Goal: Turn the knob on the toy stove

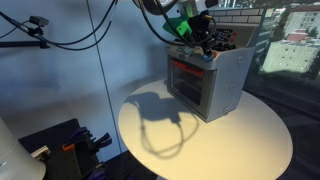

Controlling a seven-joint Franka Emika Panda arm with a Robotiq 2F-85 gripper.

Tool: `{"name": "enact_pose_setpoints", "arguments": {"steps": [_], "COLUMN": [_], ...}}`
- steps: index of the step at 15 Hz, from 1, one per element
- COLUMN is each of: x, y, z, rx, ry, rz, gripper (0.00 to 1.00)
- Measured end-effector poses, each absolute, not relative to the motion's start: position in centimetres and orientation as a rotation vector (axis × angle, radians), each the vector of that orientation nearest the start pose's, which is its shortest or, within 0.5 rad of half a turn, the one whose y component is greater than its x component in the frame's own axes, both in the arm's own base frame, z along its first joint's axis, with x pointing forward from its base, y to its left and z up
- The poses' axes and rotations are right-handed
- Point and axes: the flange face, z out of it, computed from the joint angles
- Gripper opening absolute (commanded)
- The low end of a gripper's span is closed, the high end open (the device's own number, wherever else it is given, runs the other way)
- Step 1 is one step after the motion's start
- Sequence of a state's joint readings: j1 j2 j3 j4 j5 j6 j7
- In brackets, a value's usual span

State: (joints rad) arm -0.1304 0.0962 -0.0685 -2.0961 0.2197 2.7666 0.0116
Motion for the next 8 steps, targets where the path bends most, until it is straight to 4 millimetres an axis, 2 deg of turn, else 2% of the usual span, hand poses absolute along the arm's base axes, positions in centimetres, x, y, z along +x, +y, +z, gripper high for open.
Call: {"name": "enact_pose_setpoints", "arguments": {"steps": [5,8], "x": [59.05,59.04], "y": [-12.8,-12.84], "z": [44.05,44.05], "rx": [-2.873,-2.843], "ry": [0.591,0.664], "rz": [-0.879,-0.873], "gripper": [0.06,0.06]}}
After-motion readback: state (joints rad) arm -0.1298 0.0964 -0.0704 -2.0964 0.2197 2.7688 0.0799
